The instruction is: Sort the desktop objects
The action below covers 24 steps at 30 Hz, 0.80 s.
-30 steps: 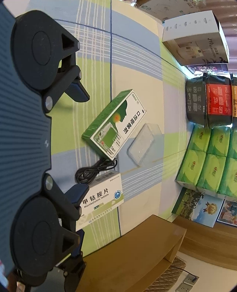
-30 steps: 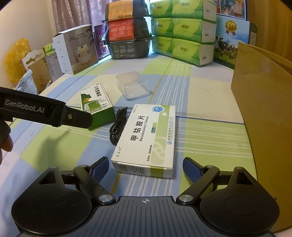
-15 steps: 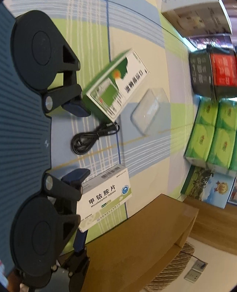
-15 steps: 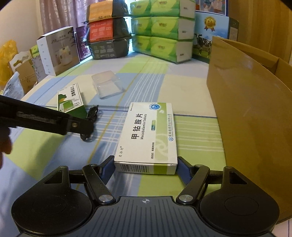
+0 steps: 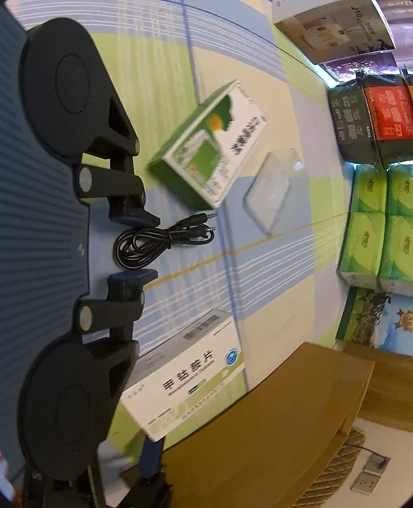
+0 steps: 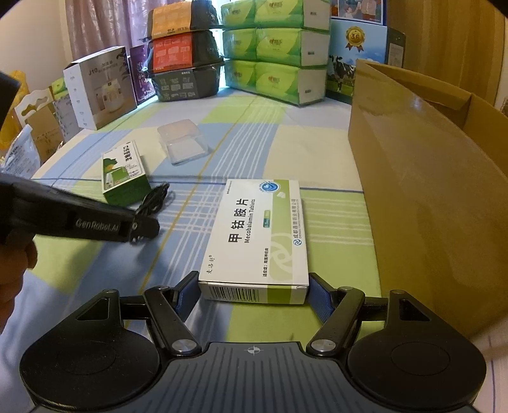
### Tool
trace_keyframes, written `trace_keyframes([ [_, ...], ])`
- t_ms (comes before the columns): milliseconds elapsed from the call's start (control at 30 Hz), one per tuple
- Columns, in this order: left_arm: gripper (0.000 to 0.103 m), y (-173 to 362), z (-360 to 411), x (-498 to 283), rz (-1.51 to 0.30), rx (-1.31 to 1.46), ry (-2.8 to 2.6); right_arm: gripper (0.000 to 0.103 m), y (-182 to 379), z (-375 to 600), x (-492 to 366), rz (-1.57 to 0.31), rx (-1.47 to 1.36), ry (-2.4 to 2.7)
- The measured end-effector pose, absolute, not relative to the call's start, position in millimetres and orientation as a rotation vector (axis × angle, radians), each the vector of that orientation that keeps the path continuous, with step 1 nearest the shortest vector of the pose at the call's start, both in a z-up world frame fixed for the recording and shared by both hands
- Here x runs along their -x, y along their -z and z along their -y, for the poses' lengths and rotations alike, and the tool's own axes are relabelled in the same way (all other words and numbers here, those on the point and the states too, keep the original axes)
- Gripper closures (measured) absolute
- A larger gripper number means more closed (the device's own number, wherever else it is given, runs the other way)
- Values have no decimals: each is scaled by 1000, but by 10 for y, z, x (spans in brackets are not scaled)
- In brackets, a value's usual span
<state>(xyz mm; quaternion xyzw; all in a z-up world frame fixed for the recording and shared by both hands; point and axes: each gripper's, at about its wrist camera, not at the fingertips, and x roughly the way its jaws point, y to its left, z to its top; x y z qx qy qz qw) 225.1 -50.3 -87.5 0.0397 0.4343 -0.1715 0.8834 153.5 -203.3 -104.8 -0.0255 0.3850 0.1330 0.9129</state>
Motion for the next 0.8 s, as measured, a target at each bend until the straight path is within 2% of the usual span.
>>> trace_keyframes([
  [567,81,829,645,-1015,-885,-157,416,35,1018,2295,-512,-822,60,-265],
  [700,81,831,628,-908,-864,-175,407,27,1037,2264,-529,-814,68,-280],
  [800,81,836,626,-896,-855,-178,405,25,1057,2234,-538,-804,85,-284],
])
